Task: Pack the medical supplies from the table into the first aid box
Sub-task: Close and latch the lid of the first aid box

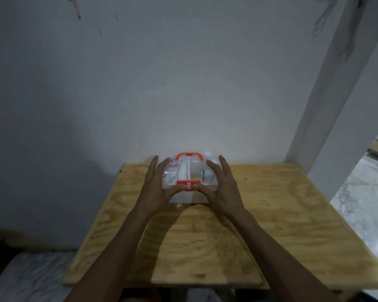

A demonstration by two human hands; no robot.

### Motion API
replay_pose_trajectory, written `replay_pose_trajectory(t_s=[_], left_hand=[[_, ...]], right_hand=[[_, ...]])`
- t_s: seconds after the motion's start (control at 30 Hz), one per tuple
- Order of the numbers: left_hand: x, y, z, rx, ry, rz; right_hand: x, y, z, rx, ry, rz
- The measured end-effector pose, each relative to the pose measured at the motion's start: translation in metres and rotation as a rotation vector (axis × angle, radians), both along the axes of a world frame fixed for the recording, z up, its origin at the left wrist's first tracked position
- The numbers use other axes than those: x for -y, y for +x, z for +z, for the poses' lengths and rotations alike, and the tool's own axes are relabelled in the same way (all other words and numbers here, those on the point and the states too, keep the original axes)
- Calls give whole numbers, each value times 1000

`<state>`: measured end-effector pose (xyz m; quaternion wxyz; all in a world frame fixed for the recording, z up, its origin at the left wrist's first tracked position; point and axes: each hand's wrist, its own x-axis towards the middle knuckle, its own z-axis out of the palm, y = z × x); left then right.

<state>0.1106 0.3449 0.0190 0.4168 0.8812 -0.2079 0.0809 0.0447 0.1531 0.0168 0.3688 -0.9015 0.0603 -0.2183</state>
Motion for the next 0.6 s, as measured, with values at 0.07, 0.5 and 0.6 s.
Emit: replay_pose_trajectory(t_s=[0.07,0.5,0.6], left_hand=[[2,-3,1,7,-11,9],[6,15,3,5,-17,-3],[9,28,4,-8,-12,-13]], right_hand=[[0,0,-2,5,-3,1],[8,22,-7,-20,76,13],[12,35,-5,-15,96,28]])
